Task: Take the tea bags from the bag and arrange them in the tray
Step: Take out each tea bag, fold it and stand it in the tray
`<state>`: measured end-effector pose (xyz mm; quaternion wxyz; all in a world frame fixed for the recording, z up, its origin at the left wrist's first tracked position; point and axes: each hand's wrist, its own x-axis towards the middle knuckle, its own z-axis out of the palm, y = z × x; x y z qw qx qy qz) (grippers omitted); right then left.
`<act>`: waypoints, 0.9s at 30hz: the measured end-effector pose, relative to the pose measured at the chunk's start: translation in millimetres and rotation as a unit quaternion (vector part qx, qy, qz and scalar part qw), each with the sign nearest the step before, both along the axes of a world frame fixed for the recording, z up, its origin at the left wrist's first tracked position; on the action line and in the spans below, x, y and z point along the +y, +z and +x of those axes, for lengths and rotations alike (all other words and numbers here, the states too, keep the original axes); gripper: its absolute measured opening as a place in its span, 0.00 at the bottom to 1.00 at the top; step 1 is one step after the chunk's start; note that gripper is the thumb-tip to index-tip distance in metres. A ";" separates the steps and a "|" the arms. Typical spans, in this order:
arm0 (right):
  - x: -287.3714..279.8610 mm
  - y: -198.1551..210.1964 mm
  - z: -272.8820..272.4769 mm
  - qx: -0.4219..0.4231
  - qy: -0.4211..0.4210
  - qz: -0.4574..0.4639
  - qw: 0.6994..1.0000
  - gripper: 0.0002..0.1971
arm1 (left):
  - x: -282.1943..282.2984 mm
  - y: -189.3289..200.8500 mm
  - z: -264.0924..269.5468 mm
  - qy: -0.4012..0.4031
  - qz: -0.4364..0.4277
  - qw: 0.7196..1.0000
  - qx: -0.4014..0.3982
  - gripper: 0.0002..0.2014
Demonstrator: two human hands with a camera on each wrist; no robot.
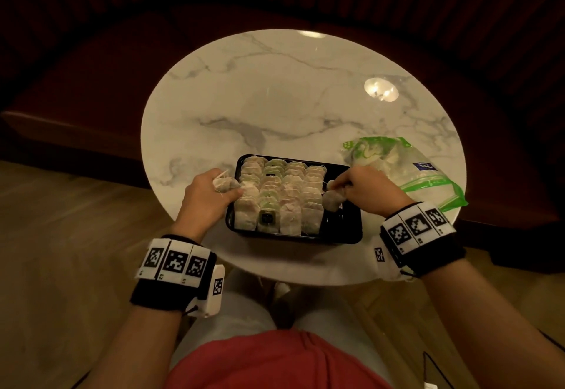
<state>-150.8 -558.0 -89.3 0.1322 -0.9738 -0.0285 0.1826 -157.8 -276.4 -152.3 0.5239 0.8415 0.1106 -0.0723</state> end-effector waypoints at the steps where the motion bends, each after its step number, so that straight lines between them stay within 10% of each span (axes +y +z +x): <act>1: -1.3 2.3 1.0 -0.004 0.008 -0.010 1.000 0.18 | 0.0 -0.6 -0.3 0.000 -0.002 1.000 0.000 0.08; 27: -2.0 -0.3 38.1 -0.058 0.005 -0.066 0.996 0.03 | 0.2 -4.7 -0.8 -0.004 0.003 1.000 -0.020 0.08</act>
